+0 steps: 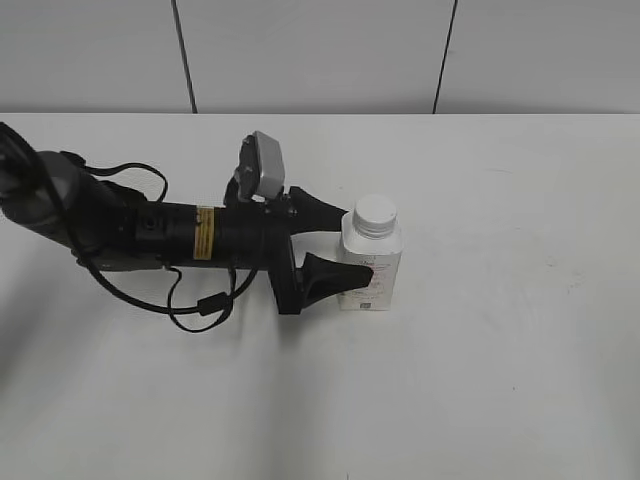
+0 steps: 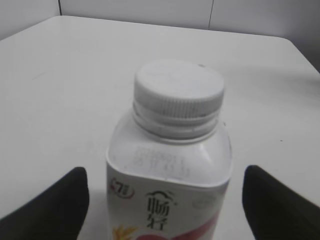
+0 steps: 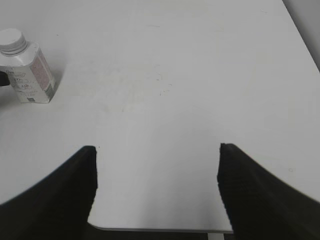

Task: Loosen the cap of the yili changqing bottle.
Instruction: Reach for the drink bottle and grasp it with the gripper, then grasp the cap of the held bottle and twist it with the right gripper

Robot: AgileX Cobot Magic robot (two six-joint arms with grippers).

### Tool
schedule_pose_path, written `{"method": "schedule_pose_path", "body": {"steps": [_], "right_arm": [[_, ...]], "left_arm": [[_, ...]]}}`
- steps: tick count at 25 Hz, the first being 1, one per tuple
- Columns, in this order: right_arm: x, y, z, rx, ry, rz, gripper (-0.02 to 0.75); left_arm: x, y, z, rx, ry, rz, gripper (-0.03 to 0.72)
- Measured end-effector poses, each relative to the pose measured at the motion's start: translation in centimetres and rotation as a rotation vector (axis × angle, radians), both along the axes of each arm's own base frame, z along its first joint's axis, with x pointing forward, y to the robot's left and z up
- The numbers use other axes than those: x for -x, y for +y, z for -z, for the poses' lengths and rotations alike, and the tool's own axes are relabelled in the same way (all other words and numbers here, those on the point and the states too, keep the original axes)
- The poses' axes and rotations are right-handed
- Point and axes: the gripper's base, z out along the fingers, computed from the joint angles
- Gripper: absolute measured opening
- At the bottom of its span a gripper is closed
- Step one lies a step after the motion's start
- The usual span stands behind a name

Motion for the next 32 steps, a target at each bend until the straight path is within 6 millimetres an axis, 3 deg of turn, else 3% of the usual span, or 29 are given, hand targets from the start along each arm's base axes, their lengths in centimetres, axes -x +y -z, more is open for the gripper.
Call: {"method": "schedule_pose_path", "body": {"steps": [6, 12, 16, 22, 26, 32], "right_arm": [[0.0, 0.0, 0.0, 0.000, 0.000, 0.000, 0.587], [0.0, 0.0, -0.1, 0.000, 0.000, 0.000, 0.587], [-1.2, 0.0, -1.4, 0.002, 0.053, 0.000, 0.587], [-5.1, 0.2, -4.7, 0.005, 0.183, 0.001, 0.587], [-8.9, 0.3, -6.6, 0.009, 0.301, 0.000, 0.587], [-15.5, 0.5, -6.6, 0.010, 0.547, 0.003, 0.587]], "left_arm": [[0.0, -0.2, 0.6, -0.024, 0.010, -0.012, 0.553], [-0.2, -0.3, 0.6, -0.012, 0.019, -0.032, 0.428], [-0.2, -0.2, 0.6, -0.013, 0.020, -0.039, 0.383], [-0.2, -0.2, 0.6, -0.013, 0.020, -0.039, 0.376], [-0.2, -0.2, 0.6, -0.013, 0.020, -0.039, 0.375], [-0.2, -0.2, 0.6, -0.013, 0.020, -0.039, 0.374]]}}
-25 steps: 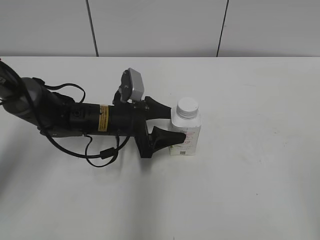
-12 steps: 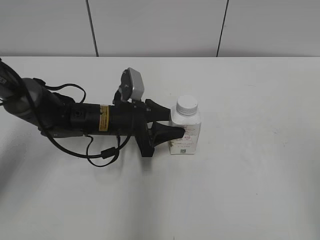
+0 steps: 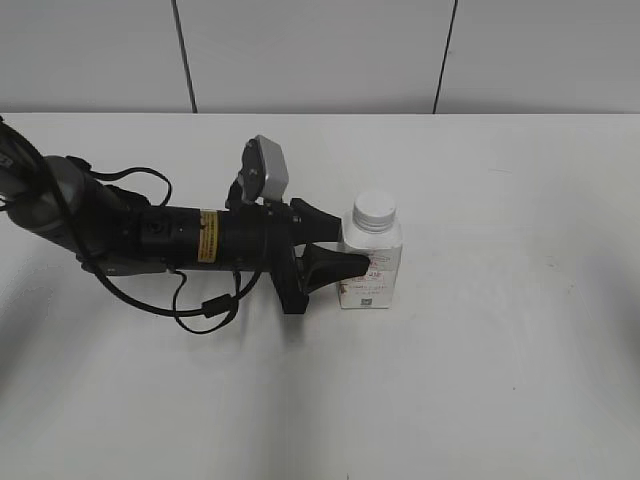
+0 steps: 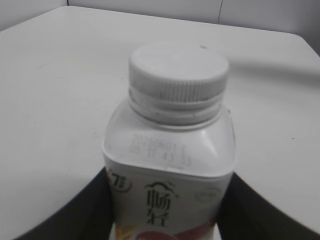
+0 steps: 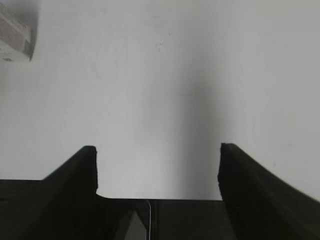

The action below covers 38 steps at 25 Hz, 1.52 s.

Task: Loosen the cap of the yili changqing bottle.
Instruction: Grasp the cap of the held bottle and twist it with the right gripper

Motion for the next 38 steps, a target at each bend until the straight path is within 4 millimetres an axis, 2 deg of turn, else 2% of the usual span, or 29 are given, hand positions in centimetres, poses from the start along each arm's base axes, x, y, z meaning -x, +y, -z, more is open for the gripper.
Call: {"method": "schedule_pose_path", "body": {"steps": [6, 11, 23, 29, 33, 38], "right_arm": [[-4.7, 0.2, 1.8, -0.003, 0.184, 0.000, 0.587], [-7.4, 0.3, 3.4, -0.004, 0.288, -0.001, 0.587], [-13.9, 1.1, 5.0, 0.001, 0.370, -0.017, 0.587], [-17.0, 4.3, 5.0, 0.012, 0.358, -0.098, 0.587], [-18.8, 7.6, 5.3, 0.005, 0.355, -0.130, 0.587], [-20.0, 12.1, 5.6, -0.020, 0.354, -0.131, 0.587]], "left_arm": [[0.0, 0.0, 0.0, 0.000, 0.000, 0.002, 0.373], [0.1, 0.0, 0.0, -0.006, -0.031, 0.018, 0.373], [0.2, 0.0, 0.1, -0.016, -0.080, 0.046, 0.372], [0.2, 0.0, 0.1, -0.017, -0.080, 0.046, 0.372], [0.2, 0.0, 0.0, -0.016, -0.081, 0.046, 0.372], [0.2, 0.0, 0.0, -0.016, -0.081, 0.046, 0.370]]}}
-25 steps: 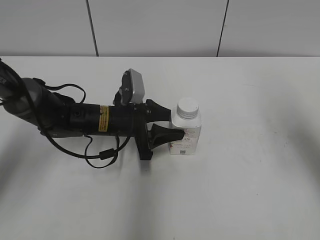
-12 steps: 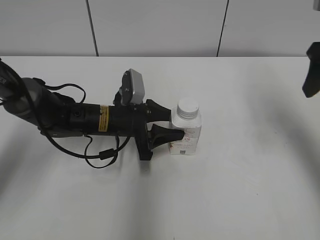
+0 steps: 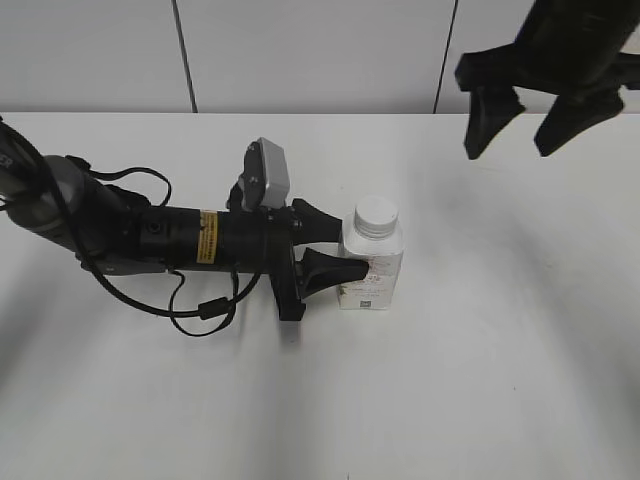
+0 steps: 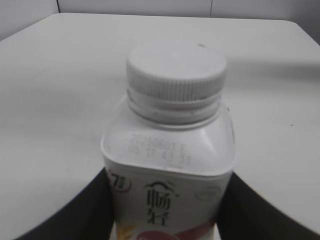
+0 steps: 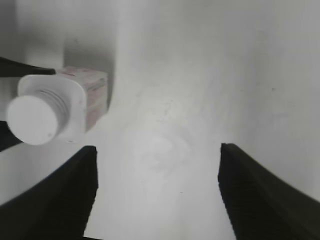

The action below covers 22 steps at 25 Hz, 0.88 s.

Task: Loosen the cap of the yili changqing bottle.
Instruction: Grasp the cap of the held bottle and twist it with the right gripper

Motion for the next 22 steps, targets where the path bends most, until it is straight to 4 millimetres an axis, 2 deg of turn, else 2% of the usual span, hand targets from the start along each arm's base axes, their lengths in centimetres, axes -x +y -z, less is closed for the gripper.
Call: {"method": "schedule_pose_path", "body": {"steps": [7, 11, 15, 22], "right_arm": [[-0.4, 5.3, 0.6, -0.058, 0.020, -0.026, 0.587], [-0.4, 7.6, 1.4, -0.077, 0.043, -0.061, 0.587], [-0.4, 8.6, 2.6, -0.069, 0.072, -0.079, 0.587], [-0.7, 9.3, 4.6, -0.050, 0.116, -0.083, 0.587]], "left_arm": [[0.0, 0.0, 0.0, 0.000, 0.000, 0.000, 0.370], [0.0, 0.0, 0.0, 0.000, 0.000, 0.000, 0.370], [0.0, 0.0, 0.0, 0.000, 0.000, 0.000, 0.370], [0.0, 0.0, 0.0, 0.000, -0.002, 0.001, 0.370]]}}
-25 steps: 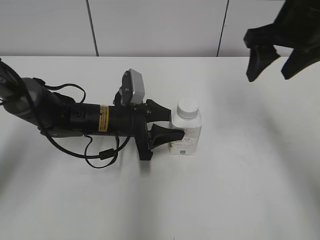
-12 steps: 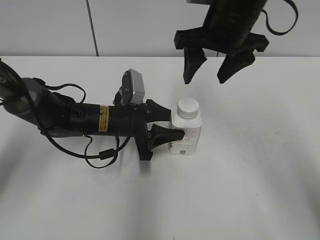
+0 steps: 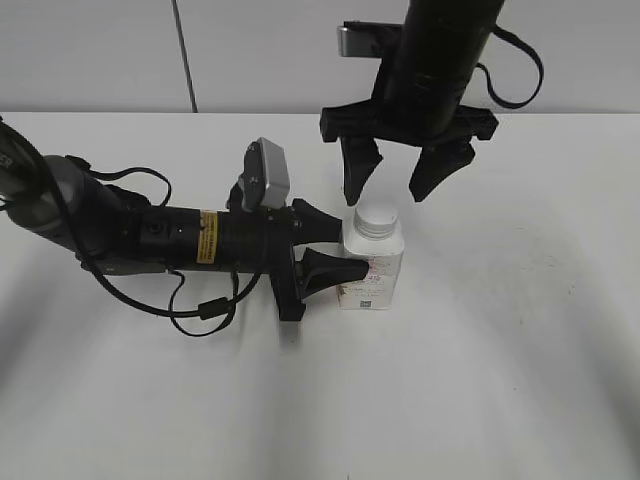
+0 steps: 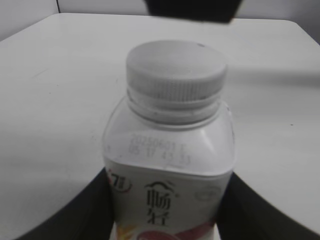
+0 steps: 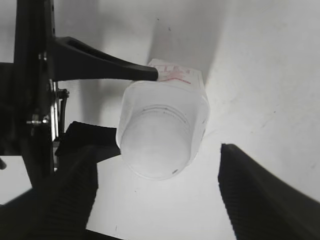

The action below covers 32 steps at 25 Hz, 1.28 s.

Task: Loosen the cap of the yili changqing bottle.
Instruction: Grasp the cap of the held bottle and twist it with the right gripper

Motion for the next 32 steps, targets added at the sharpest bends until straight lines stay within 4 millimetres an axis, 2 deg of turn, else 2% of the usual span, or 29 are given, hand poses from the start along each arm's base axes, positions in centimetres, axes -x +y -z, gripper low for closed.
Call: {"method": "schedule_pose_path", "body": {"steps": [6, 10, 13, 16, 23, 26, 32], "right_arm": [[-0.5, 0.3, 2.1, 0.024, 0.042, 0.000, 0.587], [-0.6, 0.3, 2.4, 0.029, 0.049, 0.000, 0.579], [-0.6, 0.3, 2.4, 0.028, 0.048, 0.000, 0.504], [-0.5, 0.5, 2.4, 0.021, 0.051, 0.001, 0.384], [-0.6, 0.5, 2.3, 0.019, 0.046, -0.015, 0.384], [-0.6, 0.5, 2.3, 0.021, 0.019, -0.135, 0.384], [-0.6, 0.5, 2.3, 0.030, -0.105, -0.694, 0.384]], "left_arm": [[0.0, 0.0, 0.0, 0.000, 0.000, 0.001, 0.370], [0.0, 0.0, 0.0, 0.000, 0.000, 0.001, 0.370], [0.0, 0.0, 0.0, 0.000, 0.000, 0.001, 0.370], [0.0, 0.0, 0.0, 0.000, 0.000, 0.001, 0.370], [0.0, 0.0, 0.0, 0.000, 0.000, 0.001, 0.370], [0.0, 0.0, 0.0, 0.000, 0.000, 0.001, 0.369], [0.0, 0.0, 0.0, -0.001, -0.001, 0.002, 0.370]]}}
